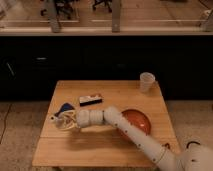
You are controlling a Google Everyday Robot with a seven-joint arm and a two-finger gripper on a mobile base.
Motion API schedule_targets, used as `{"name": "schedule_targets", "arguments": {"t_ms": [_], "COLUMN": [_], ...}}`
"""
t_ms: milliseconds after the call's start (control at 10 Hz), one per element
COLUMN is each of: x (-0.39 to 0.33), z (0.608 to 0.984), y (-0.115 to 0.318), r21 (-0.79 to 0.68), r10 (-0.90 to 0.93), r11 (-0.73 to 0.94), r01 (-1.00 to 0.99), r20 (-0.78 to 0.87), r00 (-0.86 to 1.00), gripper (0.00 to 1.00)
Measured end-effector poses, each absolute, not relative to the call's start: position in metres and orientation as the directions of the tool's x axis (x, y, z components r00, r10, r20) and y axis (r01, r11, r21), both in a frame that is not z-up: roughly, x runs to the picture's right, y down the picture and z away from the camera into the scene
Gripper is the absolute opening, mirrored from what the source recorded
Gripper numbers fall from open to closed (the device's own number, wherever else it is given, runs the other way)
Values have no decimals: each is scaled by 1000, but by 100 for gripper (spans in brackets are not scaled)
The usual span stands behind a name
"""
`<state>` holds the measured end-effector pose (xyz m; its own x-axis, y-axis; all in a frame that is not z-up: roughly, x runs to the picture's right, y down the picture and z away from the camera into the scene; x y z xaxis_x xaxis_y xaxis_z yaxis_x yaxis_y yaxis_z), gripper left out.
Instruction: Stand the bottle upright
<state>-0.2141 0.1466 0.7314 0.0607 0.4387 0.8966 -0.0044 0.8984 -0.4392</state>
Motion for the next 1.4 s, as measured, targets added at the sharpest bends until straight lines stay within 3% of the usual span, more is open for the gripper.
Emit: {"name": "schedule_targets", "arguments": {"t_ms": [900,1400], "x": [-197,-185], "z": [738,720], "y": [152,139], "r21": [-470,-431], "r10": [470,426], "r11": [879,896], "r01": [-75,-105], "r20": [882,902], "r00": [-22,-74], "gripper": [0,0]}}
